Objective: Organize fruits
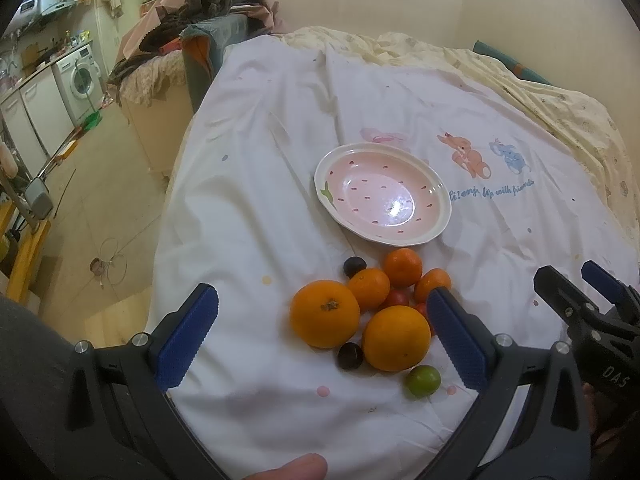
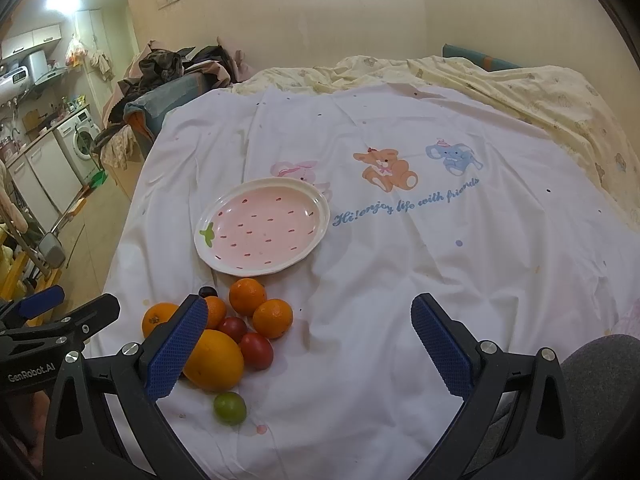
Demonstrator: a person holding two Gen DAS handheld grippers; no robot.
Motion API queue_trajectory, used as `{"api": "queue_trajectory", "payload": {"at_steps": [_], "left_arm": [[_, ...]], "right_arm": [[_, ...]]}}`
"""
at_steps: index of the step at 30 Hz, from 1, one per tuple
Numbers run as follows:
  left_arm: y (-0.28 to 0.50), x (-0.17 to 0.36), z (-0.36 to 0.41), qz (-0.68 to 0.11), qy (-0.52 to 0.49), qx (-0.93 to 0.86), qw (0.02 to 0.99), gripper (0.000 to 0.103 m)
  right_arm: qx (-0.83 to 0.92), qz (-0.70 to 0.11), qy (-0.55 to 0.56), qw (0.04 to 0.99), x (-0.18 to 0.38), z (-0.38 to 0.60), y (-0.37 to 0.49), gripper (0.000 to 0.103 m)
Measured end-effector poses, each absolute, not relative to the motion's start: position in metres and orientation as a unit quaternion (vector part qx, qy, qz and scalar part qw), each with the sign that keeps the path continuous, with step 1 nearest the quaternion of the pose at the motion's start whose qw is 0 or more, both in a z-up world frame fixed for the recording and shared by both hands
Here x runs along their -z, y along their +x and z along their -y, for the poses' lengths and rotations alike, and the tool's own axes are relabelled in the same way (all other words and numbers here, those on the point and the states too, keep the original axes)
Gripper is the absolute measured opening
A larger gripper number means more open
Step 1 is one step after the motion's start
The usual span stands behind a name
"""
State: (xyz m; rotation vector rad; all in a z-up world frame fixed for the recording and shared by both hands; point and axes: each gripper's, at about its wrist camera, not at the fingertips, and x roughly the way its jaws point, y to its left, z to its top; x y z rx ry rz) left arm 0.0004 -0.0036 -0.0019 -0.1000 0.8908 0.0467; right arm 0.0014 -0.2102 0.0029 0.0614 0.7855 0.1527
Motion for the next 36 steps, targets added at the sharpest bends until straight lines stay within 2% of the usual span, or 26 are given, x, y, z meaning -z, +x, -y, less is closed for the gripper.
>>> {"api": "queue_trajectory", "payload": {"at_steps": [36], "left_arm": [[-0.0017, 0.0064, 0.0010, -0.438, -0.044, -0.031, 0.897, 0.103]], "right_arm": [[-0.081, -0.384, 0.035, 0.919, -0.0021, 0.2047, -0.0006, 0.103]]}}
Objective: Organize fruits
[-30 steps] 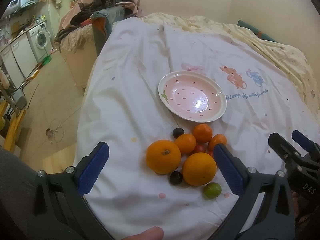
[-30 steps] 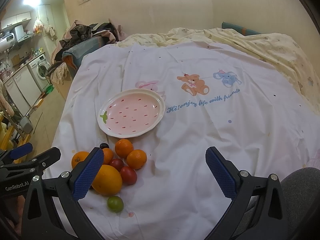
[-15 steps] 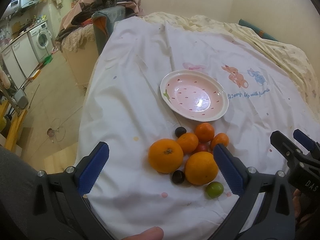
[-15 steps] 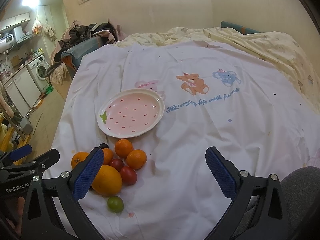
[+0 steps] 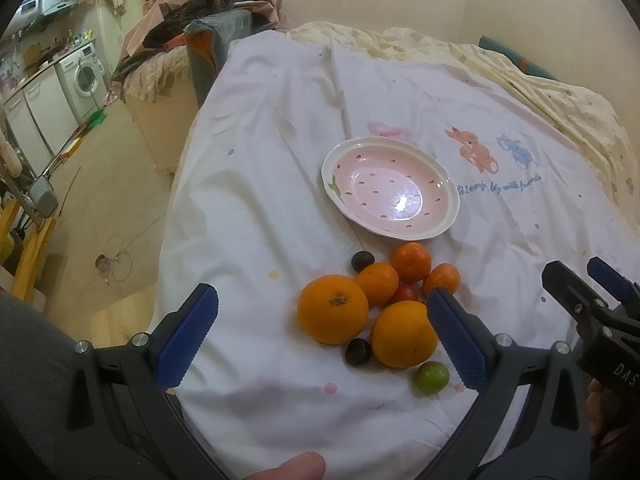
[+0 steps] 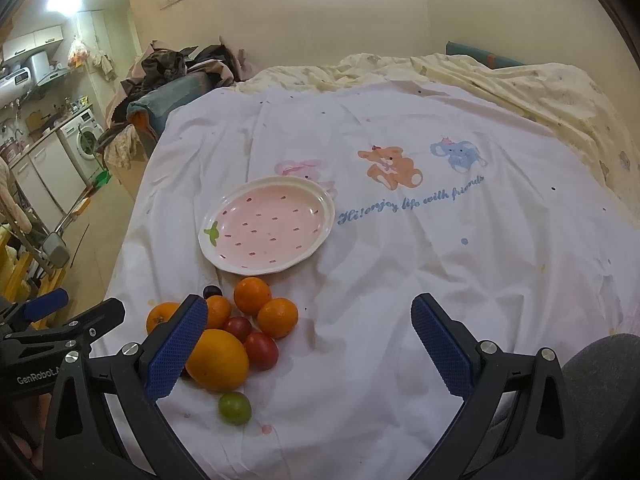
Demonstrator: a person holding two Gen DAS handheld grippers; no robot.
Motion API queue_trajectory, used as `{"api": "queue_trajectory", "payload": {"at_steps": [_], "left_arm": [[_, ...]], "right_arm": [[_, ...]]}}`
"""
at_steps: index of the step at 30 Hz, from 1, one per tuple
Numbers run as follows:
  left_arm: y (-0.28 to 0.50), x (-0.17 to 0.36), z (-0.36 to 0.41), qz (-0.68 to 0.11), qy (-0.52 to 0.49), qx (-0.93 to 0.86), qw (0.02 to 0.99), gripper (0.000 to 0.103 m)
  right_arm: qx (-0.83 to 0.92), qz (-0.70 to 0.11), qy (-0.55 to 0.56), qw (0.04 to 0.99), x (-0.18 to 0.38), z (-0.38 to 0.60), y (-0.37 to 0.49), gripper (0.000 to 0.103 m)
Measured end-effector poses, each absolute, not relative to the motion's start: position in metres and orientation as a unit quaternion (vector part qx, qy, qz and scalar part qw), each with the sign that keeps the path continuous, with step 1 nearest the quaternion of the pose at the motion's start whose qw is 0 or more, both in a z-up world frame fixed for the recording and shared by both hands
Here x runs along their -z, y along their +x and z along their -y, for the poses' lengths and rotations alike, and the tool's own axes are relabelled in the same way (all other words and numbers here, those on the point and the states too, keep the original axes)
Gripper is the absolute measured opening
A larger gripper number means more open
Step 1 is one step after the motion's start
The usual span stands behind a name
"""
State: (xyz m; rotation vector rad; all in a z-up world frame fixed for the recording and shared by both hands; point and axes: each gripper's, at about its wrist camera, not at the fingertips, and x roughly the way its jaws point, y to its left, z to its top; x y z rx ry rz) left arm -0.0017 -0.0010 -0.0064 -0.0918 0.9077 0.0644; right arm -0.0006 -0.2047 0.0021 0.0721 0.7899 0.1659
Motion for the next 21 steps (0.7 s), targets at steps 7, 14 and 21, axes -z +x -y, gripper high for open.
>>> {"api": "queue_trajectory", "payload": {"at_steps": [7, 14, 21], "left_arm": [[-0.001, 0.008, 0.001, -0.442, -0.045, -0.029, 0.895, 0.103], [0.026, 0.017, -0.019, -0.527, -0.074, -0.041, 0.846, 0.103], [0.054, 0.048, -0.042, -0.608, -0.140, -0.047, 0.780, 0.098]], "right_arm": [[-0.082, -0.387, 0.038, 0.918, -0.002, 0.206, 0.000, 0.103], [-0.072, -0.398, 0.042, 0.914, 0.001, 0.210, 0.001, 0.103], [-0.055, -0.420, 0.057, 0.904, 0.008, 0.218, 0.006, 0.103]]}}
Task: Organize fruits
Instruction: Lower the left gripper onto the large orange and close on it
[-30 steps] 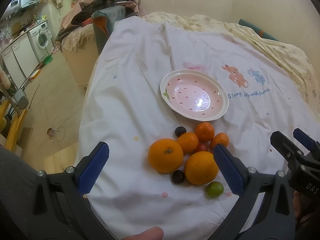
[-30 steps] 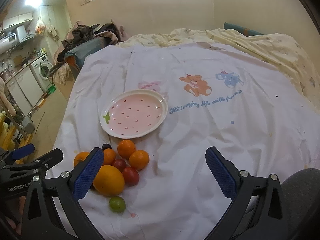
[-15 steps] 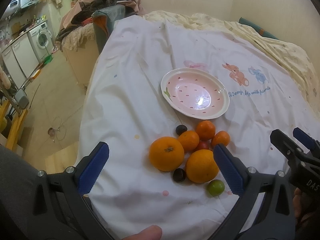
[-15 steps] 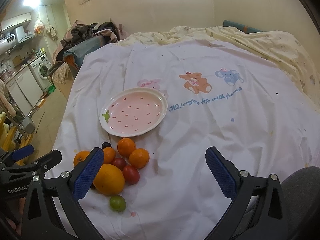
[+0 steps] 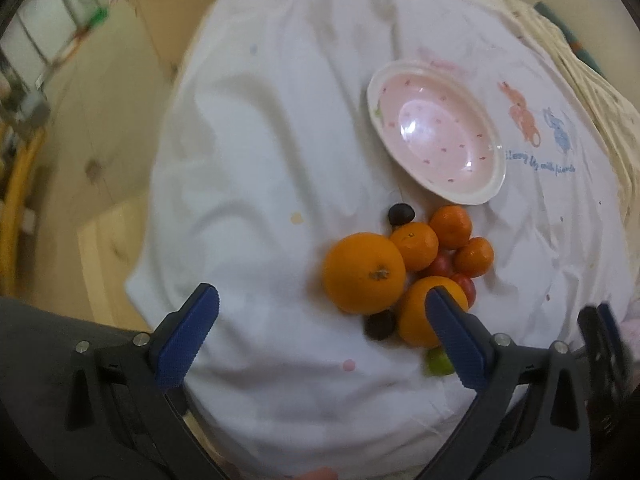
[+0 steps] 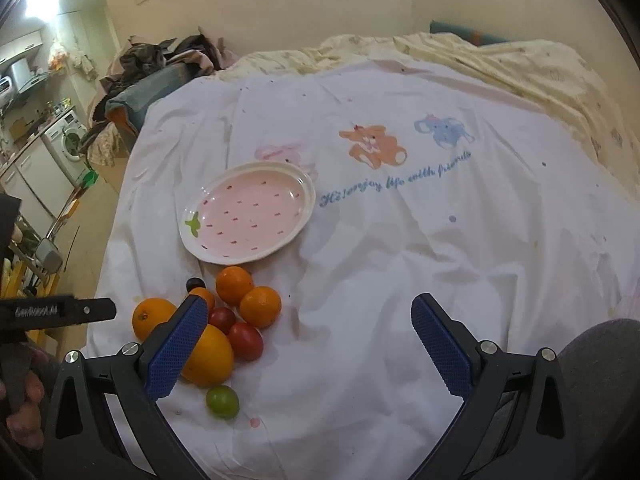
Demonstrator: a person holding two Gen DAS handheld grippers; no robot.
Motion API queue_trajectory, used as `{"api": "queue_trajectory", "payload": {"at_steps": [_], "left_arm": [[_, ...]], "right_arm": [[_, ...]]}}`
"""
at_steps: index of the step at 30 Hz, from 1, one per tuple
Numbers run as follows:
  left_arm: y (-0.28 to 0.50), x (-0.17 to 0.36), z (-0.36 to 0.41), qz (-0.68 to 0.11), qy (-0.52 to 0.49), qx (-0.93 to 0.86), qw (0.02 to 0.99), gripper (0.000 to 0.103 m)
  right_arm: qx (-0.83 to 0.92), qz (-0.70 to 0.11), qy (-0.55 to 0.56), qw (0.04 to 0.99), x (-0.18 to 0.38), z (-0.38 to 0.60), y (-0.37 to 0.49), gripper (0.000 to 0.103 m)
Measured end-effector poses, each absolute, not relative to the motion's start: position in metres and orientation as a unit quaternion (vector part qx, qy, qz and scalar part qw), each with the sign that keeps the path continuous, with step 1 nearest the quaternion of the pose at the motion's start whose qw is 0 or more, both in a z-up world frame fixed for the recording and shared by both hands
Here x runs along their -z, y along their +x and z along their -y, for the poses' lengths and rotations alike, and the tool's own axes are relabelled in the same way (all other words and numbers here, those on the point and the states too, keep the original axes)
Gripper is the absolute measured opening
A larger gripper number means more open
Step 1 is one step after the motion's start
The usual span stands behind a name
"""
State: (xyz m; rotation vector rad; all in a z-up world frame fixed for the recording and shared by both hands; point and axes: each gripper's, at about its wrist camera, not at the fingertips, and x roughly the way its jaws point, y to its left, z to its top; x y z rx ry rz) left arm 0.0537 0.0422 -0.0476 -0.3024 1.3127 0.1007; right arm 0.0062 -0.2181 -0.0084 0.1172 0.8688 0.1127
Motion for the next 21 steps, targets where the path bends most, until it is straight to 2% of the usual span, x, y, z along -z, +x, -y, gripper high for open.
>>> {"api": "queue_trajectory", "payload": {"at_steps": [4, 6, 9, 16, 17, 18, 21], "left_arm": [[0.072, 0.067, -0.030, -0.648, -0.157, -0.028, 0.745, 0.089], [0.078, 0.079, -0.024, -0.667, -0.164, -0.019, 0.727, 0.078], [0.083, 0.094, -0.014, -0.687, -0.146, -0.014, 0.712, 0.068], [0.090, 0.109, -0.014, -0.693, -0.149, -0.016, 0.705, 0.068], [0.090, 0.109, -0.014, -0.691, -0.152, -0.014, 0.706, 0.065], [0.089, 0.109, -0.014, -0.689, -0.156, -0.008, 0.708, 0.057], [0.087, 0.107, -0.011, -0.683, -0.142, 0.001, 0.717, 0.053]], "right_arm": [[-0.051, -0.431, 0.066, 0.899, 0.011, 0.222, 0.009, 0.103], [-0.049, -0.434, 0.067, 0.897, 0.013, 0.223, 0.009, 0.103], [-0.048, -0.437, 0.071, 0.896, 0.014, 0.225, 0.010, 0.103], [-0.045, -0.443, 0.075, 0.892, 0.016, 0.227, 0.012, 0.103], [-0.045, -0.445, 0.075, 0.892, 0.017, 0.226, 0.013, 0.103], [-0.045, -0.445, 0.074, 0.891, 0.017, 0.226, 0.013, 0.103], [-0.044, -0.448, 0.074, 0.890, 0.018, 0.226, 0.014, 0.103]]}}
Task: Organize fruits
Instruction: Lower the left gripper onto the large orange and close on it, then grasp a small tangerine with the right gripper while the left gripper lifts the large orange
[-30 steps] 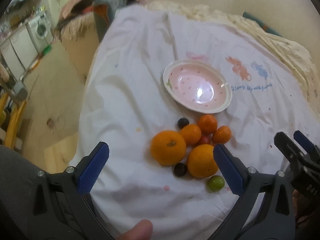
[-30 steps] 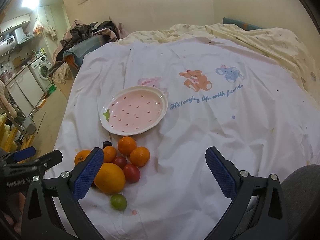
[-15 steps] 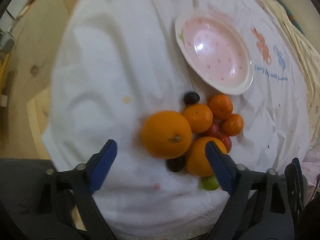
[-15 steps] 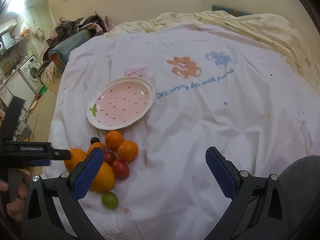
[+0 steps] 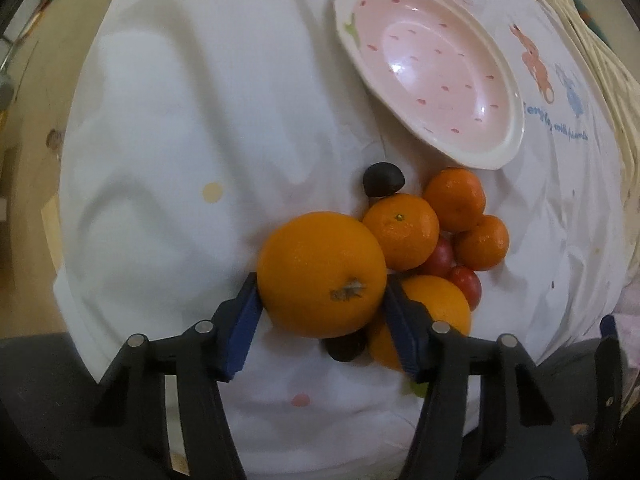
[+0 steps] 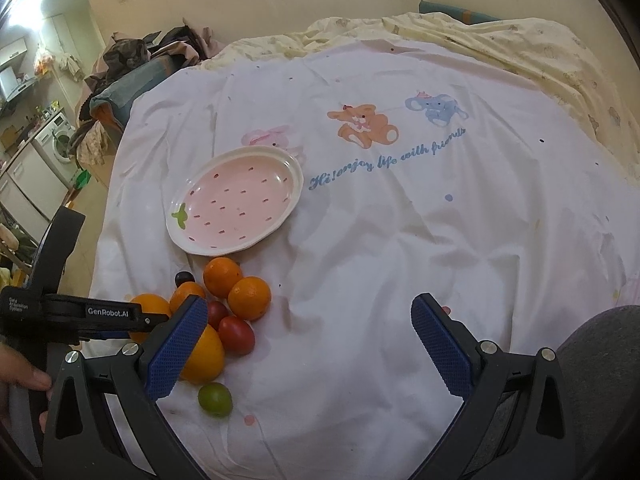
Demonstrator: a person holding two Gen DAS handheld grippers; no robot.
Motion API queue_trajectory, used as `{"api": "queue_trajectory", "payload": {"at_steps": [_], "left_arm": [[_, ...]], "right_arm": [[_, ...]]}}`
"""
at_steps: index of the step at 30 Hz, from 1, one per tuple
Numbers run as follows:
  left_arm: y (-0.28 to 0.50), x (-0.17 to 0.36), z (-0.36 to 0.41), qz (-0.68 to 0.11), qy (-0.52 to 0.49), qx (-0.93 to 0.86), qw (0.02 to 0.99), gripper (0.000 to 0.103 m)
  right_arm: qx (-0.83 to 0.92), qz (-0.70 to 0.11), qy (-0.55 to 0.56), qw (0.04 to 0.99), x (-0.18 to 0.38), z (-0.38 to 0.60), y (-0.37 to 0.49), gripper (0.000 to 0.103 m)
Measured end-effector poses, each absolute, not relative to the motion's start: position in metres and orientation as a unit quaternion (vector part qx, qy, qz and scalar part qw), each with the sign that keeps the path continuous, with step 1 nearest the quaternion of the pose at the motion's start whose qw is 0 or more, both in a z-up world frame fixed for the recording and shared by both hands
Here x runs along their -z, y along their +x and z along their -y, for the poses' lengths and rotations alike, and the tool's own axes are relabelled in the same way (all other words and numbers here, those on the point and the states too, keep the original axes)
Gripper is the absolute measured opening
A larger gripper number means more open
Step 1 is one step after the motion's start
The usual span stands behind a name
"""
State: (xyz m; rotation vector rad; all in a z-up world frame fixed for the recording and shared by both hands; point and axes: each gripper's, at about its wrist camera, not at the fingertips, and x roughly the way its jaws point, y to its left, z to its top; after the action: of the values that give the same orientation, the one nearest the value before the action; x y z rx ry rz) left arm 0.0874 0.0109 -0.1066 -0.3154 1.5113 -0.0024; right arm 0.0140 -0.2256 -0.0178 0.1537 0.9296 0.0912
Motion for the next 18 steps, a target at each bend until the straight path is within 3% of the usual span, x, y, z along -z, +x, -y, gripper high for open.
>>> {"api": "queue_trajectory", "payload": {"at_steps": [9, 13, 18], "left_arm": [[0.080, 0.082, -0.019, -0.650, -0.147, 0.025, 0.745, 0.051], [0.073, 0.078, -0.025, -0.640, -0.174, 0.023, 0.748, 0.051], [0.071, 0.073, -0.030, -0.631, -0.180, 0.020, 0.755, 0.051]], "right_arm": [[-0.098, -0.525, 0.147, 0.833, 0.034, 0.243, 0.037, 0.101], [-0.137, -0.586, 0.162, 0.782, 0.057, 0.232, 0.059, 0.079], [-0.151, -0.624, 0.203, 0.739, 0.084, 0.218, 0.084, 0.063]]}}
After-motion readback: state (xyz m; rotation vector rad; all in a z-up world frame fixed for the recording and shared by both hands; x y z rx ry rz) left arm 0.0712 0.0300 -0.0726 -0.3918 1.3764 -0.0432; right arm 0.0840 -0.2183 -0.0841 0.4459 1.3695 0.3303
